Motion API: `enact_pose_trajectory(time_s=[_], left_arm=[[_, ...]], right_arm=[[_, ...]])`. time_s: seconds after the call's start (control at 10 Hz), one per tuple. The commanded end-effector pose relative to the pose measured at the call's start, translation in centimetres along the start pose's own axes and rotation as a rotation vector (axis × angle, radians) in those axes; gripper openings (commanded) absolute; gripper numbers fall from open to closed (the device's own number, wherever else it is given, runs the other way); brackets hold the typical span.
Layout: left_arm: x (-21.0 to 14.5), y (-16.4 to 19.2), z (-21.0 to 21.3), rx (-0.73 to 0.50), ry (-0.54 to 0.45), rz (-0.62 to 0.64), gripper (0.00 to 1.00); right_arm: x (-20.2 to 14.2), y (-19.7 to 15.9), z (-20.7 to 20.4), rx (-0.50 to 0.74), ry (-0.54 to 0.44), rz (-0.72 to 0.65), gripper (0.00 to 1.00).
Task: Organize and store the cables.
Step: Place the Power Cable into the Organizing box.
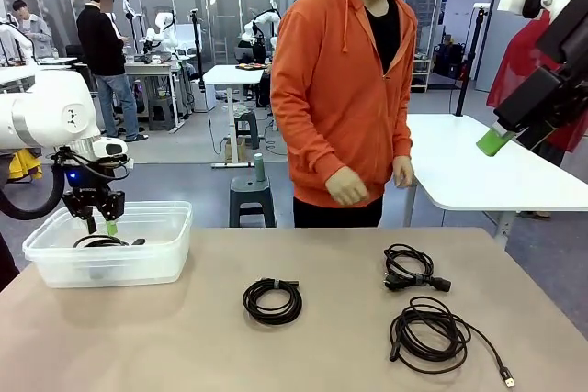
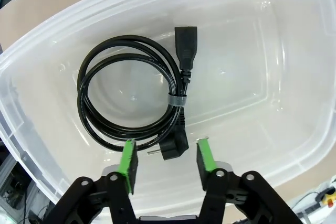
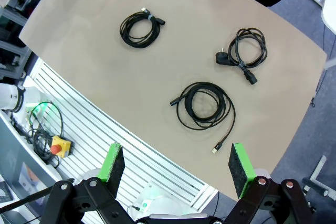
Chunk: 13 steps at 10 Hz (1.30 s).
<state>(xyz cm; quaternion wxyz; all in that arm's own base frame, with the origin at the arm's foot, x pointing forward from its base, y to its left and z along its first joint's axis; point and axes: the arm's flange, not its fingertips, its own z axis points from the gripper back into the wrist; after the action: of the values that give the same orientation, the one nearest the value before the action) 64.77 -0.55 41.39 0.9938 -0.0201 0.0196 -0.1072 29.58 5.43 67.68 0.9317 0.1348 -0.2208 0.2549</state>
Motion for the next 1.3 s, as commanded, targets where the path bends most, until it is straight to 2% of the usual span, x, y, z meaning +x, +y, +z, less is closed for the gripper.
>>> enact_pose_trajectory(time_s=[0.0,0.1,0.2,0.4,0.6,0.7,1.2], left_arm=[[0.03,-0.1,0.54,-0.03,0.01,0.014,0.75],[-0.05,-0.12,0.68,-0.03,0.006,0.014,0.79],[-0.15,-0.11,0.83,-0.031,0.003,0.016,0.91],[-0.26,-0.06,0.84,-0.036,0.002,0.019,1.0],[-0.57,0.16,1.09,-0.057,-0.003,0.031,1.0],[-0.08,-0.02,0.32,-0.002,-0.004,0.002,1.0],[-0.08,-0.02,0.32,-0.002,-0.004,0.002,1.0]], right_arm=[[0.13,-0.01,-0.09,0.008,-0.012,0.005,1.0],[0.13,-0.01,-0.09,0.008,-0.012,0.005,1.0],[0.13,-0.01,-0.09,0.008,-0.012,0.005,1.0],[0.13,-0.01,-0.09,0.008,-0.012,0.005,1.0],[0.13,-0.01,-0.09,0.008,-0.012,0.005,1.0],[0.13,-0.01,-0.09,0.008,-0.012,0.005,1.0],[0.13,-0.01,-0.09,0.008,-0.012,0.005,1.0]])
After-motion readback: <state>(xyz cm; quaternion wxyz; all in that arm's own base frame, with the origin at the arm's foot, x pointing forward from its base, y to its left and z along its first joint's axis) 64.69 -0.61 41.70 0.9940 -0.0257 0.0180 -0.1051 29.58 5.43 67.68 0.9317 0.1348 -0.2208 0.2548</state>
